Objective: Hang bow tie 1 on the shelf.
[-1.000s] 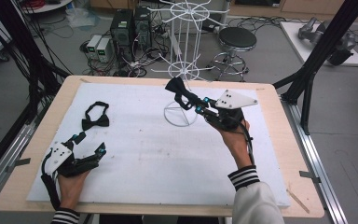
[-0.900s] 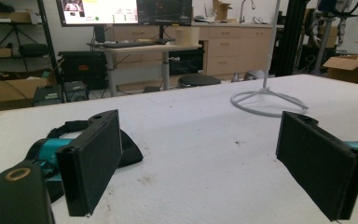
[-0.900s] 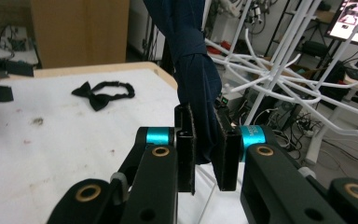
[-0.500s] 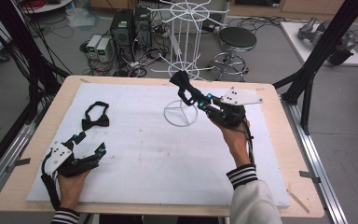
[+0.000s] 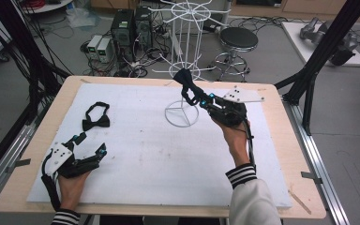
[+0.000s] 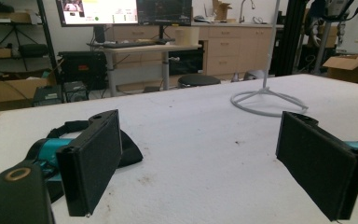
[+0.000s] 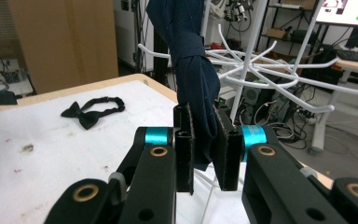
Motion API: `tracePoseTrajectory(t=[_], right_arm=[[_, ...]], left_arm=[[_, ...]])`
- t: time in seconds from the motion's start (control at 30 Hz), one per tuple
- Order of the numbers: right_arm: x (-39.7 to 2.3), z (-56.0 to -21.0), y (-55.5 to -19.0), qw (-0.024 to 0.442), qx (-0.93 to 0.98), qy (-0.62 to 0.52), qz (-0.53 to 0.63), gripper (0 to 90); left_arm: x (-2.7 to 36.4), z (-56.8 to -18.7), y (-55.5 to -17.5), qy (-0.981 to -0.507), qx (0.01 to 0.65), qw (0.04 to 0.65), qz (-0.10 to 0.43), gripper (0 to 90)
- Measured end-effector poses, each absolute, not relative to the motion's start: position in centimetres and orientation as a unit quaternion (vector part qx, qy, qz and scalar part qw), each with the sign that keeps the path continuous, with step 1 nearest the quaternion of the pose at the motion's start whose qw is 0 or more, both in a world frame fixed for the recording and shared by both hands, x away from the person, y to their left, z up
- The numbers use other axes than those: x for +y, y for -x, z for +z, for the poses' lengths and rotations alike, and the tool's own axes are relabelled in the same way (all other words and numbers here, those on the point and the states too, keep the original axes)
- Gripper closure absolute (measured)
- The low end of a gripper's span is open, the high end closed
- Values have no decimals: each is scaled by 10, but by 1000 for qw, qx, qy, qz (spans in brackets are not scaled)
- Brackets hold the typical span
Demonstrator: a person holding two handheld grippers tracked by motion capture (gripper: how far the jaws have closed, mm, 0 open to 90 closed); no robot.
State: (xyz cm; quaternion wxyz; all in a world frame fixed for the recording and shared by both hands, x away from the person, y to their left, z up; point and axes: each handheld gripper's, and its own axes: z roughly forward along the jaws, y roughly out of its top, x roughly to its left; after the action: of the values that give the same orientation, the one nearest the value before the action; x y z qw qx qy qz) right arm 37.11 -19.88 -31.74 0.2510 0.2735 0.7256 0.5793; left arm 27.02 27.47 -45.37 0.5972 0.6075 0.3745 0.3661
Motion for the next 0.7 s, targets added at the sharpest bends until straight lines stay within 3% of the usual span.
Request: tracePoseTrajectory(t=[0.4, 0.7], right_arm=[[-204, -325, -382, 206, 707, -312, 600, 809], [-200, -331, -388, 197, 708, -323, 596, 800]], left_arm=[[275, -454, -270, -607, 374, 597, 366, 147], [275, -454, -270, -607, 375, 597, 366, 147]])
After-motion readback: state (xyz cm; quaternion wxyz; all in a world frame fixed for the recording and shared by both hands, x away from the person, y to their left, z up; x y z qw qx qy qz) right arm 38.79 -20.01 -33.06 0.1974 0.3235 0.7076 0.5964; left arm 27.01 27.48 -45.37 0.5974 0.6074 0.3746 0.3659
